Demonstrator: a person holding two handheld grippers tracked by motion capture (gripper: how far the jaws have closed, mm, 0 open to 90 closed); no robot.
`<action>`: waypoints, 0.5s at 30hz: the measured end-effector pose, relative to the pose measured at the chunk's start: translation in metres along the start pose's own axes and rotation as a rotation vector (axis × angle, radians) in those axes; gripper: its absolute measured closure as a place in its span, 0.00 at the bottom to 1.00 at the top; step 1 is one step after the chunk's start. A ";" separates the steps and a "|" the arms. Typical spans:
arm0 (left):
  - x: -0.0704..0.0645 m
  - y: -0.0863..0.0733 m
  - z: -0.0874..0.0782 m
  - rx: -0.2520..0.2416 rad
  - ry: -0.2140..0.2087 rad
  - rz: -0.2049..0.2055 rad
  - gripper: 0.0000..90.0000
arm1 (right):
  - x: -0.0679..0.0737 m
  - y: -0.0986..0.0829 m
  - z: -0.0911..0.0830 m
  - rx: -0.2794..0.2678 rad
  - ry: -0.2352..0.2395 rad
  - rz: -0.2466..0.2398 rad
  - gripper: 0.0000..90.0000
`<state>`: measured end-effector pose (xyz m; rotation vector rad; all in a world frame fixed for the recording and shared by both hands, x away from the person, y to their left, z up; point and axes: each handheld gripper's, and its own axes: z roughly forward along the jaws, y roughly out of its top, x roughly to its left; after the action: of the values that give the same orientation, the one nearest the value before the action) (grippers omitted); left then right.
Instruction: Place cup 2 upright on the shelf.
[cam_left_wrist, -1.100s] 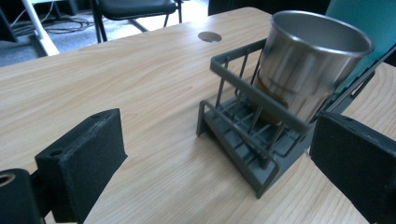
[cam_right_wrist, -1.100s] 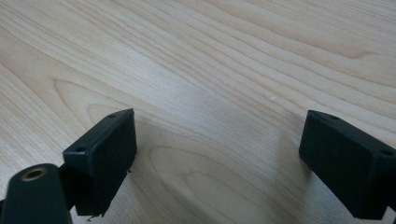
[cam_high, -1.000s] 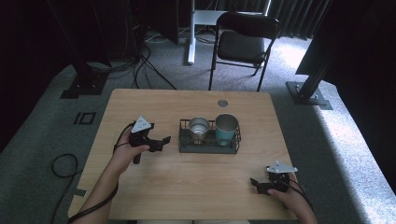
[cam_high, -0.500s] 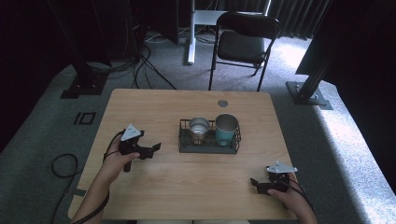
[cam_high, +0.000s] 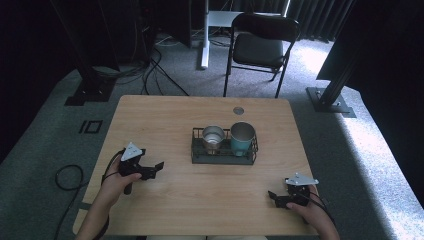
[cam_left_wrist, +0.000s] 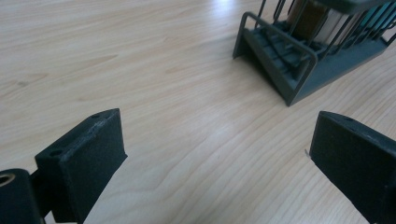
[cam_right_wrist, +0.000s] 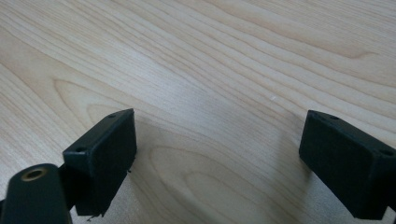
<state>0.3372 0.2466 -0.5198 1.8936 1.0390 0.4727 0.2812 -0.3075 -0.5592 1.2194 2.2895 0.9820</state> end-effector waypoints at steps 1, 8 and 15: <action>0.000 -0.002 -0.001 0.000 0.003 -0.002 0.04 | 0.000 0.000 0.000 0.000 0.000 0.001 0.12; 0.002 -0.016 -0.010 0.030 0.027 -0.002 0.04 | 0.000 0.000 0.000 0.000 0.000 0.001 0.12; 0.001 -0.029 -0.018 0.061 0.062 -0.017 0.04 | 0.000 0.000 0.000 0.000 0.000 0.001 0.12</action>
<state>0.3119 0.2638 -0.5350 1.9330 1.1202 0.4978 0.2811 -0.3075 -0.5592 1.2205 2.2894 0.9820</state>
